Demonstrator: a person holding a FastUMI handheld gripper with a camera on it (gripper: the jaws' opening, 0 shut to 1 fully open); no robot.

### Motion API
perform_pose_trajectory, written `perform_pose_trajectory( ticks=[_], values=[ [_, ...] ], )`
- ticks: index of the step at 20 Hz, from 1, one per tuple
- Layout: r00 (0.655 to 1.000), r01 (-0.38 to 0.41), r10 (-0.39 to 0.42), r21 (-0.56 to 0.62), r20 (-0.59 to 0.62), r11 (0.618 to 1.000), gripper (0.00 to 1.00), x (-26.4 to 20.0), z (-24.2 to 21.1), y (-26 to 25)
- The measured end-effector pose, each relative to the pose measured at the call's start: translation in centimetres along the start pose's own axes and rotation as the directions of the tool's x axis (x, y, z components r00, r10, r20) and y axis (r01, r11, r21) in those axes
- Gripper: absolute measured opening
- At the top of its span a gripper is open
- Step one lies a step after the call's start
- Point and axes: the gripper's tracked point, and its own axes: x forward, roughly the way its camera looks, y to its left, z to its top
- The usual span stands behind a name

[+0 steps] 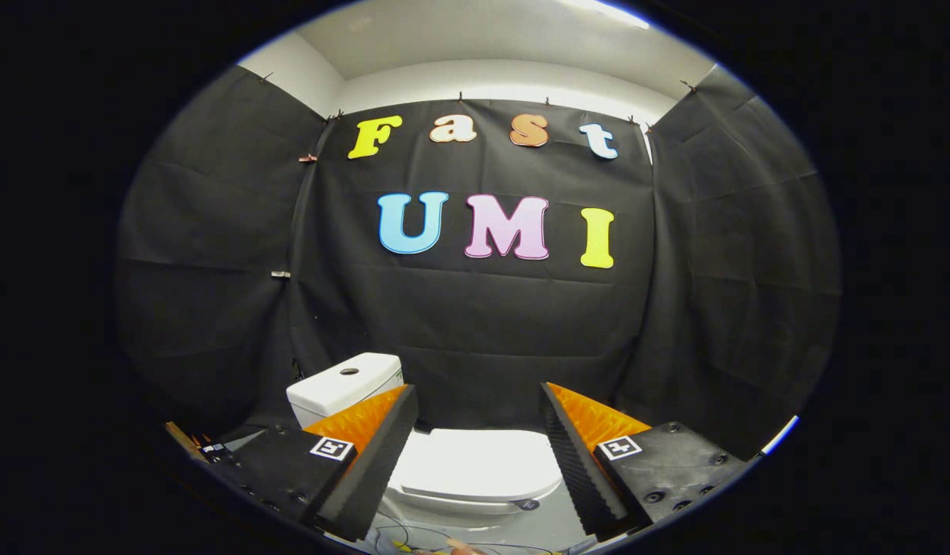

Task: Open the toilet lid.

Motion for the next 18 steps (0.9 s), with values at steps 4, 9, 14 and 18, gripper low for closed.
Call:
perform_pose_trajectory(
  ticks=[4, 9, 14, 18],
  values=[
    [1.000, 0.006, -0.007, 0.060, 0.016, 0.998, 0.99, 0.2, 0.4, -0.9],
    [0.999, 0.030, -0.027, 0.116, -0.028, 0.993, 0.99, 1.7, -1.8, -2.8],
    [0.995, 0.071, -0.055, 0.192, -0.088, 0.979, 1.00, 4.3, -5.5, -6.3],
    [0.981, 0.125, -0.071, 0.304, -0.182, 0.945, 0.99, 7.3, -10.9, -9.9]
  ],
)
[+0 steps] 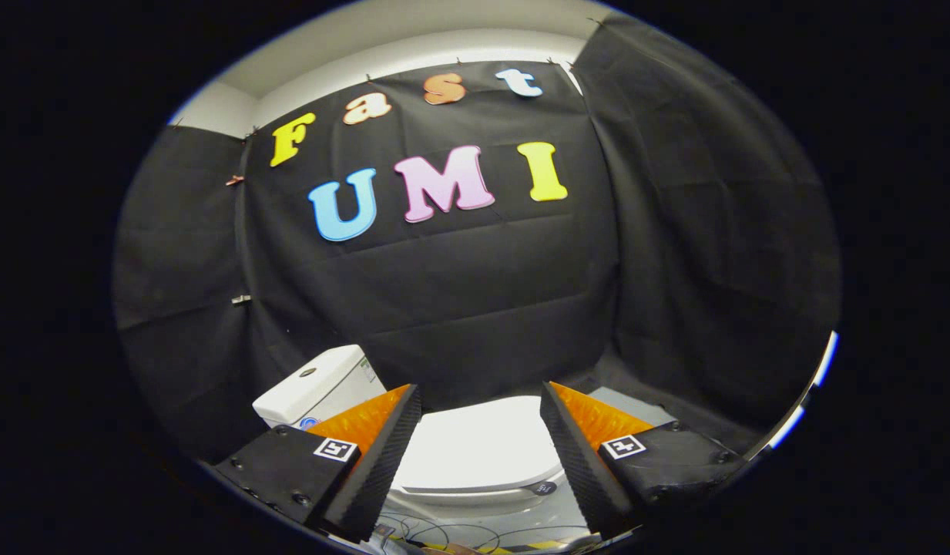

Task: Open the toilet lid.

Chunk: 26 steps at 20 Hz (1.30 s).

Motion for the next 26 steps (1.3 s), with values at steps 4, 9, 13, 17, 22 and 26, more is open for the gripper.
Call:
perform_pose_trajectory(
  ticks=[4, 9, 13, 17, 22, 26],
  values=[
    [0.995, 0.047, -0.039, 0.083, -0.096, 0.995, 0.99, 3.8, -4.3, -5.1],
    [0.979, 0.095, -0.055, 0.202, -0.197, 0.975, 1.00, 7.9, -9.7, -10.6],
    [0.957, 0.114, -0.005, 0.363, -0.289, 0.925, 0.99, 11.2, -14.9, -13.5],
    [0.935, 0.140, 0.036, 0.461, -0.352, 0.877, 0.98, 13.6, -20.4, -15.5],
    [0.923, 0.151, 0.106, 0.601, -0.370, 0.785, 0.97, 13.8, -26.0, -16.0],
    [0.924, 0.133, 0.165, 0.696, -0.344, 0.706, 0.97, 13.7, -28.9, -15.6]
  ],
)
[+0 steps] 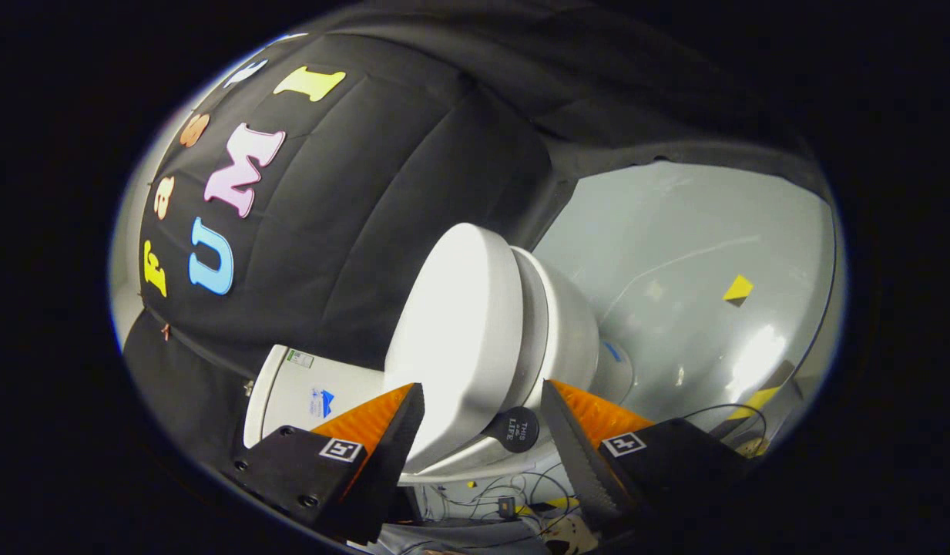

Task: Open the toilet lid.

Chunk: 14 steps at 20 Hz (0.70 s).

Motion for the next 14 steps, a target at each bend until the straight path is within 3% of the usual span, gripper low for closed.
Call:
perform_pose_trajectory(
  ticks=[2, 8, 9, 10, 14],
  values=[
    [1.000, -0.004, 0.004, 0.031, -0.013, 1.000, 0.93, 0.6, -1.0, -1.0],
    [0.997, -0.072, 0.070, 0.123, 0.017, 0.990, 0.93, 1.8, -2.1, -1.6],
    [0.995, -0.094, 0.092, 0.141, 0.026, 0.986, 0.91, 1.8, -2.2, -1.5],
    [0.995, -0.096, 0.094, 0.158, 0.020, 0.983, 0.80, 2.1, -2.9, -1.6],
    [0.989, -0.147, 0.151, 0.214, -0.001, 0.966, 0.80, 3.4, -4.9, -1.4]
  ],
)
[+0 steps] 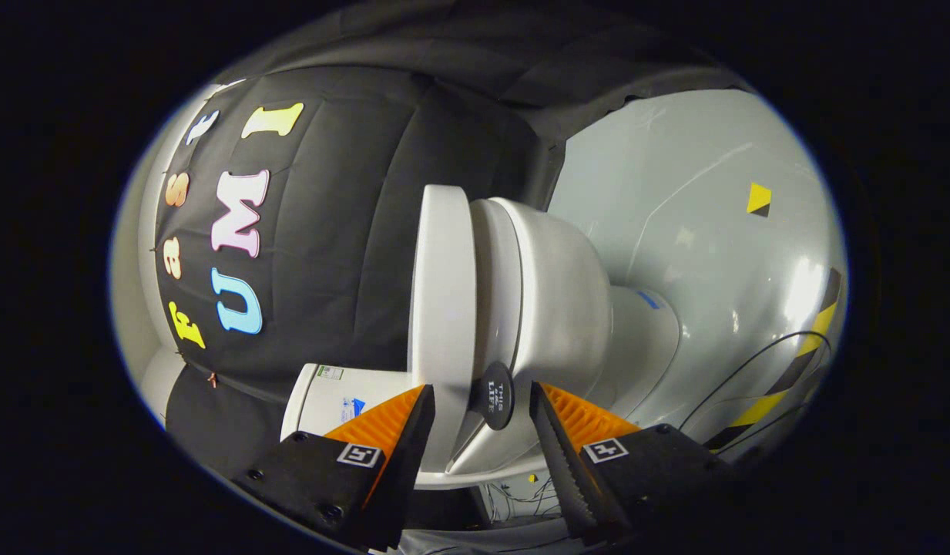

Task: Open the toilet lid.

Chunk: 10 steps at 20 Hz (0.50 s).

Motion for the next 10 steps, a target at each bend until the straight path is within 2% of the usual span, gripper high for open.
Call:
perform_pose_trajectory(
  ticks=[2, 4, 5, 6, 10],
  values=[
    [1.000, 0.015, -0.015, 0.016, 0.014, 1.000, 0.56, 0.2, 0.1, -1.0],
    [1.000, -0.019, 0.018, 0.046, 0.020, 0.999, 0.32, 0.9, -0.4, -0.5],
    [0.999, -0.025, 0.023, 0.048, 0.039, 0.999, 0.32, 0.4, 0.3, -0.3],
    [0.999, -0.033, 0.030, 0.052, 0.044, 0.998, 0.14, 0.9, 0.0, 0.0],
    [0.998, -0.040, 0.035, 0.093, 0.059, 0.995, 0.14, 1.0, 1.0, -0.6]
  ],
)
